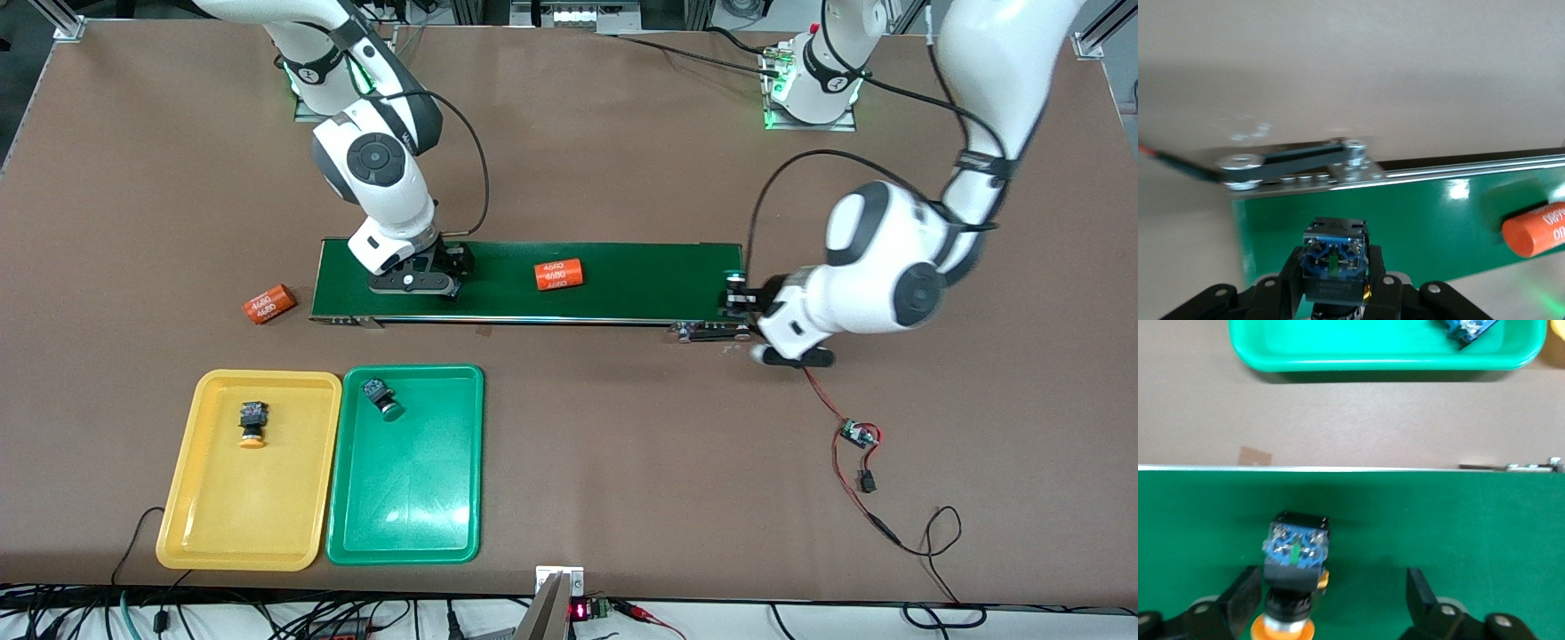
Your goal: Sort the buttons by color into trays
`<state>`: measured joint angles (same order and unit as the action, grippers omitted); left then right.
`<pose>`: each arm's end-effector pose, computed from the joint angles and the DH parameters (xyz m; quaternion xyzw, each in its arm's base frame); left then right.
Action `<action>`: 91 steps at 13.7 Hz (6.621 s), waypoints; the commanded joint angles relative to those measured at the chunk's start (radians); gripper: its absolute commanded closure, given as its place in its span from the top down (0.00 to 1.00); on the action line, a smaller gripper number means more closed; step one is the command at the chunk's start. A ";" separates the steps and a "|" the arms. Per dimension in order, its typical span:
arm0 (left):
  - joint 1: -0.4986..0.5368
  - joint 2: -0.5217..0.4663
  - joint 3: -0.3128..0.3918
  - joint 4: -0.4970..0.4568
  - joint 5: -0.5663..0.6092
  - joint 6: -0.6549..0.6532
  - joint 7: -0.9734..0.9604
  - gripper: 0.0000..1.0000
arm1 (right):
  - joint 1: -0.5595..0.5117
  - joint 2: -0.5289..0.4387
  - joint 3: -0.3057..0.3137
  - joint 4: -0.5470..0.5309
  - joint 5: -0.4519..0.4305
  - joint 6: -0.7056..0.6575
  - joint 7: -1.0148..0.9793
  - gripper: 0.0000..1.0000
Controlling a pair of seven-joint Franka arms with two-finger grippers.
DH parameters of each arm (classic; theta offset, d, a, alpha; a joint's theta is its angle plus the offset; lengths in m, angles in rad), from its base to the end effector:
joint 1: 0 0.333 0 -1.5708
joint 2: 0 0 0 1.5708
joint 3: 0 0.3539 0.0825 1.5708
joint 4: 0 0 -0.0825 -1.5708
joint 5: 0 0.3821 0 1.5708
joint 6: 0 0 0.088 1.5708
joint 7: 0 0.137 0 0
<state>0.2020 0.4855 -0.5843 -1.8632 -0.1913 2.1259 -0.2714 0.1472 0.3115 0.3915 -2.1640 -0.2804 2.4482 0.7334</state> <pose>0.5882 -0.2248 0.2953 0.9751 0.0188 -0.1391 0.1719 0.4970 0.2879 0.2688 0.9995 0.0020 0.0212 0.0228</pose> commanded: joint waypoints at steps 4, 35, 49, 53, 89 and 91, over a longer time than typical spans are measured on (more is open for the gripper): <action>-0.010 -0.010 -0.080 -0.135 -0.019 0.178 -0.097 0.19 | 0.005 0.032 -0.028 0.021 -0.025 0.017 -0.012 0.76; -0.239 -0.441 0.501 0.271 0.143 -0.595 0.247 1.00 | -0.164 0.294 -0.315 0.609 0.147 -0.102 -0.678 0.26; -0.219 -0.429 0.508 0.276 0.208 -0.511 0.248 1.00 | -0.106 0.253 -0.333 0.523 0.161 -0.047 -0.613 1.00; -0.219 -0.427 0.508 0.276 0.208 -0.512 0.248 1.00 | -0.058 0.059 -0.324 0.388 0.173 -0.188 -0.493 1.00; -0.231 -0.429 0.500 0.280 0.208 -0.523 0.247 1.00 | 0.176 -0.135 -0.135 0.164 0.265 -0.213 0.012 1.00; -0.233 -0.430 0.497 0.282 0.208 -0.523 0.245 1.00 | 0.213 -0.120 -0.135 0.164 0.264 -0.210 0.049 1.00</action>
<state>-0.0279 0.0486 -0.0827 -1.6054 -0.0031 1.6134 -0.0313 0.3333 0.1896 0.2603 -1.9869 -0.0159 2.2226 0.7442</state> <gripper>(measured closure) 0.000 0.000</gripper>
